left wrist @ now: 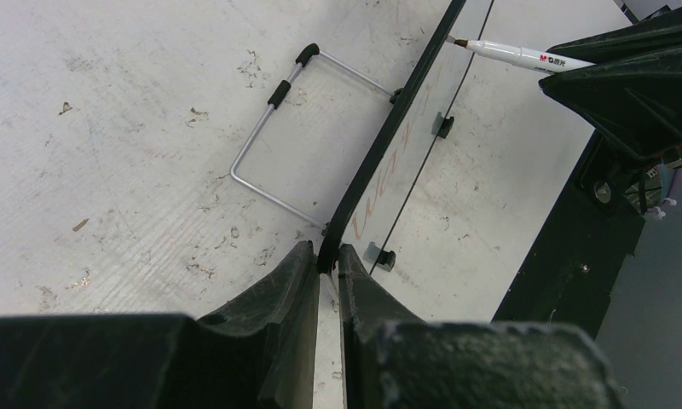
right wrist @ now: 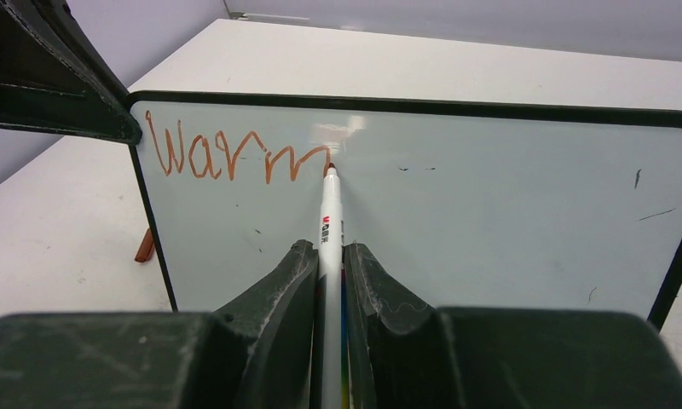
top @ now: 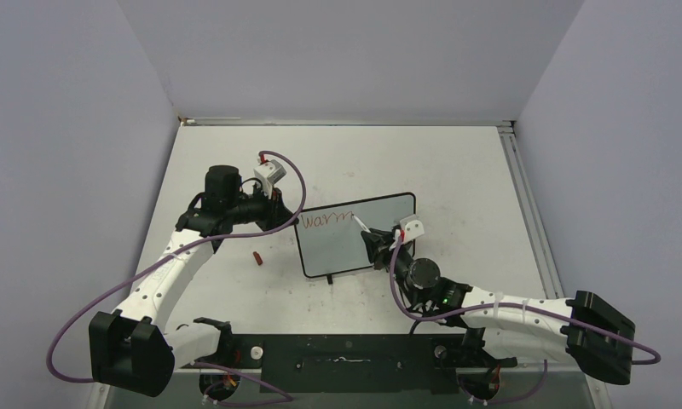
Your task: Write a sentence on the whiteboard
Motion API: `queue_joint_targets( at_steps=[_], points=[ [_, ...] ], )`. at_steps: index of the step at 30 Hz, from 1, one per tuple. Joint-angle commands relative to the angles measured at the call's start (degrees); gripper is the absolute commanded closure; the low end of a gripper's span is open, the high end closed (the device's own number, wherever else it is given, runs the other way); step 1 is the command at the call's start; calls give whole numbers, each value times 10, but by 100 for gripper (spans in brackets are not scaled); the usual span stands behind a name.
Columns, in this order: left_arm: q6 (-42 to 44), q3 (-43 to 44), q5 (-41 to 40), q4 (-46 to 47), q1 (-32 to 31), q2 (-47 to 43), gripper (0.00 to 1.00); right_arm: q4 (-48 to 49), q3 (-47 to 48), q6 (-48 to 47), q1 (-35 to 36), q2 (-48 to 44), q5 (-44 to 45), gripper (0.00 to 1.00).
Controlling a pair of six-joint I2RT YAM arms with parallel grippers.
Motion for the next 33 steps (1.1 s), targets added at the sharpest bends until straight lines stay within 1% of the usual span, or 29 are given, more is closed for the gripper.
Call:
queue_joint_targets(
  at_steps=[1, 10, 20, 33],
  points=[
    [13, 0, -20, -22, 4, 3, 100, 23, 15, 2, -6, -9, 16, 95],
    [13, 0, -19, -21, 4, 1, 100, -7, 3, 7, -8, -44, 43, 95],
    [12, 0, -19, -21, 4, 1, 100, 8, 14, -13, -4, -46, 0, 95],
    [12, 0, -18, -22, 4, 3, 100, 9, 22, -9, -2, -14, -5, 95]
  ],
)
